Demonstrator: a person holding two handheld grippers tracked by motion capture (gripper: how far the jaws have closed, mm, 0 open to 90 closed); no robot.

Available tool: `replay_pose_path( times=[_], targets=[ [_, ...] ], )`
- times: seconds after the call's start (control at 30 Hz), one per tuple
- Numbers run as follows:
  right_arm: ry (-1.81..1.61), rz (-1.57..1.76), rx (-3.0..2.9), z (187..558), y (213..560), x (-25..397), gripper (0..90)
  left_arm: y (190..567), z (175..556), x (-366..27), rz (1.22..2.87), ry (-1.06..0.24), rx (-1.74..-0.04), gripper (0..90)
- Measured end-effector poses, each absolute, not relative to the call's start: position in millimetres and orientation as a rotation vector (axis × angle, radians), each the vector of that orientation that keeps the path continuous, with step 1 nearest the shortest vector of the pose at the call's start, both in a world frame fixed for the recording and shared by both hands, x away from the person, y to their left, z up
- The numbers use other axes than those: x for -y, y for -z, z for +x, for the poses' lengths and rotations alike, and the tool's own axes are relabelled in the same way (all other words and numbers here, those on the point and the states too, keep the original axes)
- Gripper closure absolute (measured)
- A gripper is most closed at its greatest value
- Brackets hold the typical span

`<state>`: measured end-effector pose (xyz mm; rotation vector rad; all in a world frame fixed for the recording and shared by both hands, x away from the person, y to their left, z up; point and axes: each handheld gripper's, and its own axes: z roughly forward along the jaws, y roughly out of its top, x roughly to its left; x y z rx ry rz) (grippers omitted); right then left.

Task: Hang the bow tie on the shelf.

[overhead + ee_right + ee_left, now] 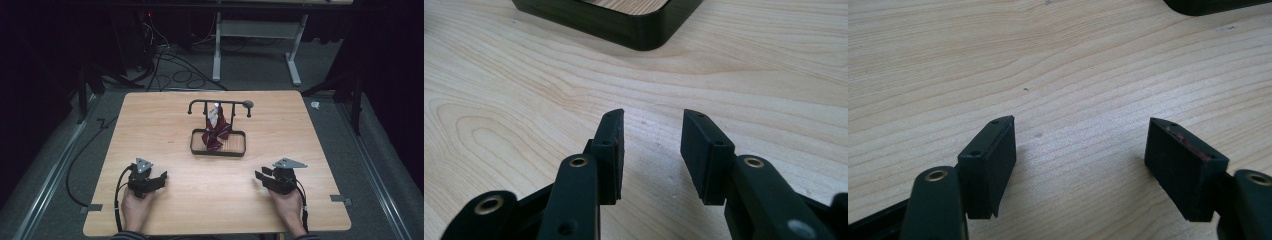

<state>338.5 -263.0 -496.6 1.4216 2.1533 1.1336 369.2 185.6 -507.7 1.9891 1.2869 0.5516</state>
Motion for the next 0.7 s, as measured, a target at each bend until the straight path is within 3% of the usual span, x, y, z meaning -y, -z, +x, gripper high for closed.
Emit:
replay_pose_path(
  times=[0.7],
  targets=[
    [-0.958, 1.272, -2.211, 332.4, 502.1, 246.1, 54.9, 507.6, 369.0, -185.6, 1.991, -0.55, -1.287, 29.1]
  ],
)
